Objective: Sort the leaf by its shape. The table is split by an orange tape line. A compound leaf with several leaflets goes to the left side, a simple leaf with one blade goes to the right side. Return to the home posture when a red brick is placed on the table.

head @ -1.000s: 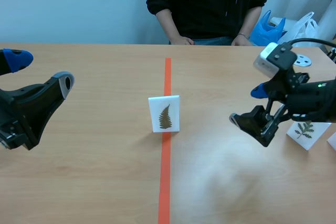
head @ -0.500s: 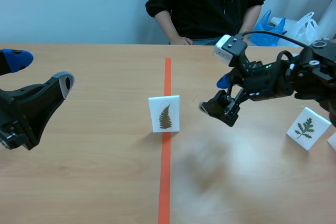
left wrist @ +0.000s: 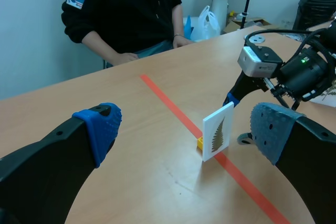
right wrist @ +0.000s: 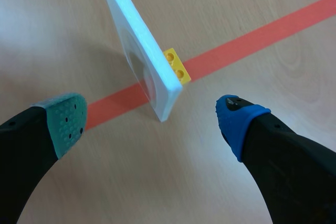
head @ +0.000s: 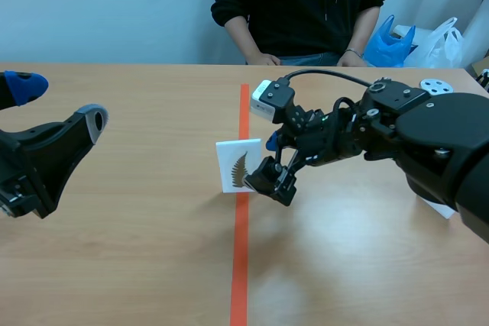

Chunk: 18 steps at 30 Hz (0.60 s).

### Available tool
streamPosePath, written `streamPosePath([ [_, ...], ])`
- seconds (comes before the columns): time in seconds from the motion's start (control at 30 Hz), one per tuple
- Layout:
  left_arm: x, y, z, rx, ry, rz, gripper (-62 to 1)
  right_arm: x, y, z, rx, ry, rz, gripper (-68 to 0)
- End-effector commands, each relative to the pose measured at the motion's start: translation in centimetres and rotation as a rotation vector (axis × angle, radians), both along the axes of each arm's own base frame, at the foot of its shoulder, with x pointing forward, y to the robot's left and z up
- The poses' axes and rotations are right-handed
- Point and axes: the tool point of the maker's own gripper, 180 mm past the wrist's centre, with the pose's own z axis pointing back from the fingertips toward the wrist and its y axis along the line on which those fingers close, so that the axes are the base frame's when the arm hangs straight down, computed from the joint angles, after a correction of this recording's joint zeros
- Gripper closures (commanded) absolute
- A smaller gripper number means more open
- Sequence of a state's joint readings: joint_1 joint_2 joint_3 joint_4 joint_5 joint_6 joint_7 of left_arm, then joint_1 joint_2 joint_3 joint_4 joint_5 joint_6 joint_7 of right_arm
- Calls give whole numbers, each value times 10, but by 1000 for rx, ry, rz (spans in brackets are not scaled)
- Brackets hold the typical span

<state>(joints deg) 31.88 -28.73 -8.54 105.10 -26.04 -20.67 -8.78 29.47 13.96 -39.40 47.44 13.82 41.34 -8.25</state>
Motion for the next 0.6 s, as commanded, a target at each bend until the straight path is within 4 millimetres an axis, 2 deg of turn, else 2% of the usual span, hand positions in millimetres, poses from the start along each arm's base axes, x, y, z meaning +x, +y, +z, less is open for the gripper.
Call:
streamPosePath([
  [0.0,1,1,6,-21,-19,3,-529,15,4,17,32,-49,-8,-502],
  [0.17,1,1,6,-21,-19,3,-529,17,13,16,72,-51,-30,-502],
  [0.4,1,1,6,-21,-19,3,-529,19,12,14,77,-54,-50,-497],
  [0.43,1,1,6,-21,-19,3,-529,19,13,16,86,-59,-49,-483],
  [0.57,1,1,6,-21,-19,3,-529,20,16,20,117,-73,-48,-360],
])
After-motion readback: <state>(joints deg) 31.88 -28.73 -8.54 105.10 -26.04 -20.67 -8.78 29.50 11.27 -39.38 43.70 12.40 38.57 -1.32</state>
